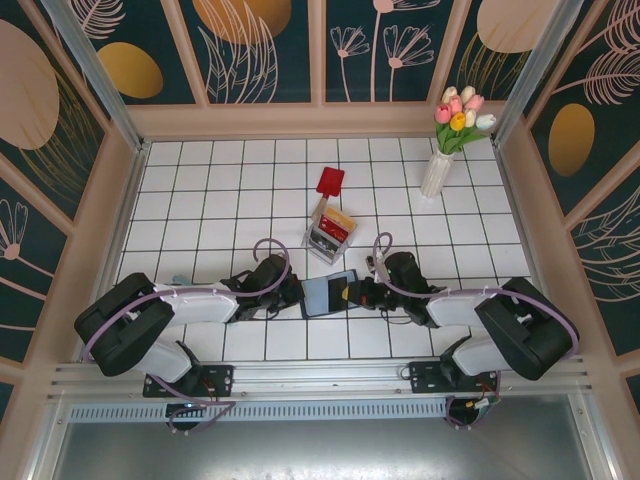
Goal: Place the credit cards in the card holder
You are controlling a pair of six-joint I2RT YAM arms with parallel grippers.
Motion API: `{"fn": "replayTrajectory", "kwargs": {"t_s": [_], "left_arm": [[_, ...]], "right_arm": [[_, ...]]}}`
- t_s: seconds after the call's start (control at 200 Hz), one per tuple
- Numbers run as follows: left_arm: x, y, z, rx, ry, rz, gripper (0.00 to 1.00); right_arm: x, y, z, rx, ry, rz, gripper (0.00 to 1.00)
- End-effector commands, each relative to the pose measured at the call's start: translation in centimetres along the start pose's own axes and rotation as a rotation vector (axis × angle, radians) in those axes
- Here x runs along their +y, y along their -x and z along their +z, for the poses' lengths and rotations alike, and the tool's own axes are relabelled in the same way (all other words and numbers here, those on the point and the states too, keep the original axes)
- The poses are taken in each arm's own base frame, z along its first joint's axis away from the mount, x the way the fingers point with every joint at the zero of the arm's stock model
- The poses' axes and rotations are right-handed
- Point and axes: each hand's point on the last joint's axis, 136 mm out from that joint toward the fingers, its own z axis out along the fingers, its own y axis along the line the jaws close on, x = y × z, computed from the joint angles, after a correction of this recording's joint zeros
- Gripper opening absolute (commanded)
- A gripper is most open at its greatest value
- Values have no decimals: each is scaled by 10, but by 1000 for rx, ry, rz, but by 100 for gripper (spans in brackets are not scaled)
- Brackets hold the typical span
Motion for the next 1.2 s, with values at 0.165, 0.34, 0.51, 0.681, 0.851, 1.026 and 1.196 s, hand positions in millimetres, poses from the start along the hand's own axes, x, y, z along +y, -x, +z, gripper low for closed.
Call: {"fn": "replayTrajectory", "kwargs": {"t_s": [0.165,0.34,0.51,0.681,0.851,1.026,1.196], "left_arm": [[30,-6,0,4,119,18,3],[33,-5,0,-1,134,17,3],[32,-5,2,6,134,21,3],[28,-5,4,11,120,26,3],[26,-6,7,23,119,33,3],[25,-6,9,27,118,38,3],[25,-6,10,28,120,36,3]], "right_arm": [[-4,10,0,-53,-37,0,0],[17,21,-13,-96,10,-74,0],[17,26,-14,-123,6,-86,0],[9,20,-5,-93,3,-70,0],[15,14,2,-60,47,-70,0],[14,11,5,-36,29,-90,0],[10,1,13,10,19,-87,0]]}}
